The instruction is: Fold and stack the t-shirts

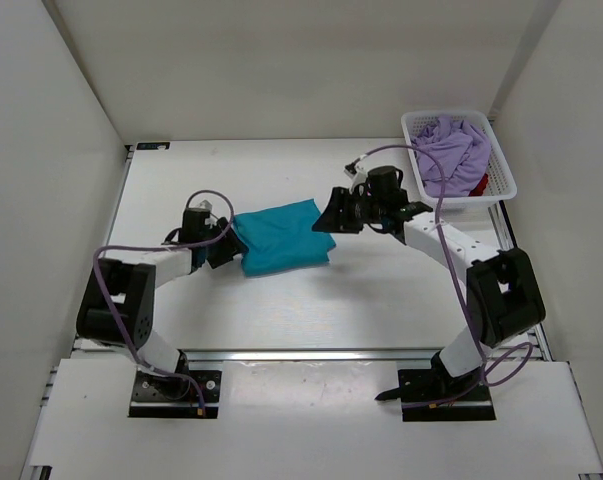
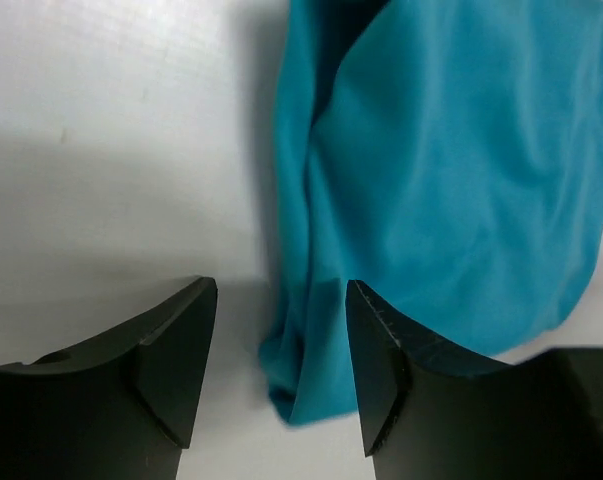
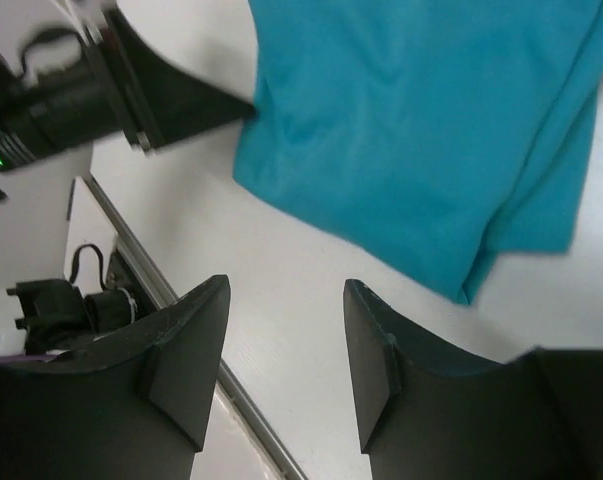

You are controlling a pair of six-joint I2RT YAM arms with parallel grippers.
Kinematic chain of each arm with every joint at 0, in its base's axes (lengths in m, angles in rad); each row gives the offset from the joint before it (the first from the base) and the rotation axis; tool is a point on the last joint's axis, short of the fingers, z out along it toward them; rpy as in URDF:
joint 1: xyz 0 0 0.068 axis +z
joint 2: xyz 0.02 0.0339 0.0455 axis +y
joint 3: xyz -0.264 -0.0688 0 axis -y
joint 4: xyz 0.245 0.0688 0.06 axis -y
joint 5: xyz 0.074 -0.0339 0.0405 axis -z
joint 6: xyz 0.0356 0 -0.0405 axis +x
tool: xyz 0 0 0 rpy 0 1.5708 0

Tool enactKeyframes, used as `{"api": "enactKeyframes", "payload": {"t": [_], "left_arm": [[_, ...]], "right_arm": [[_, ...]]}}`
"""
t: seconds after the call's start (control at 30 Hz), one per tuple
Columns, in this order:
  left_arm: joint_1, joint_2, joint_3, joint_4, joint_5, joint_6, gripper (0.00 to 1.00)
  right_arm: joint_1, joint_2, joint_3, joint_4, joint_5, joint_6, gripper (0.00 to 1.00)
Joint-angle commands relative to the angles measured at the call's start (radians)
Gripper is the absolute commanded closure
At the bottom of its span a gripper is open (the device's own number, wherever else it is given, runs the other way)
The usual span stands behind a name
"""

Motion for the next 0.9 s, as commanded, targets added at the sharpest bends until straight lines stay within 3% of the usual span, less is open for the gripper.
{"api": "enactKeyframes", "payload": {"t": [0.0,0.2,0.23,0.3,0.4,0.53,0.67,0.8,0.87], "left_arm": [[-0.023,0.095,0.086,-0.026,-0.025,0.04,0.35],[-0.078,0.233,0.112,0.145,0.067,-0.057,0.67],[-0.086,0.244,0.138,0.149,0.071,-0.068,0.7],[-0.118,0.29,0.195,0.149,0.074,-0.083,0.86],[-0.136,0.33,0.328,0.127,0.077,-0.094,0.98],[-0.068,0.373,0.54,0.038,0.094,-0.088,1.0],[0.145,0.388,0.683,-0.035,0.104,-0.089,1.0],[0.414,0.338,0.659,-0.027,0.117,-0.123,0.99],[0.521,0.31,0.553,0.064,0.111,-0.175,0.9]], "right_arm": [[-0.007,-0.061,-0.089,0.102,-0.011,0.014,0.52],[-0.029,-0.101,-0.181,0.194,-0.05,0.034,0.52],[-0.036,-0.101,-0.189,0.198,-0.047,0.037,0.52],[-0.035,-0.09,-0.192,0.208,-0.053,0.043,0.52],[-0.05,-0.072,-0.213,0.232,-0.065,0.047,0.53],[-0.055,-0.046,-0.221,0.248,-0.079,0.046,0.53],[-0.055,-0.009,-0.218,0.252,-0.091,0.046,0.54],[-0.052,0.005,-0.212,0.257,-0.119,0.044,0.54],[-0.044,0.014,-0.204,0.261,-0.129,0.047,0.54]]}}
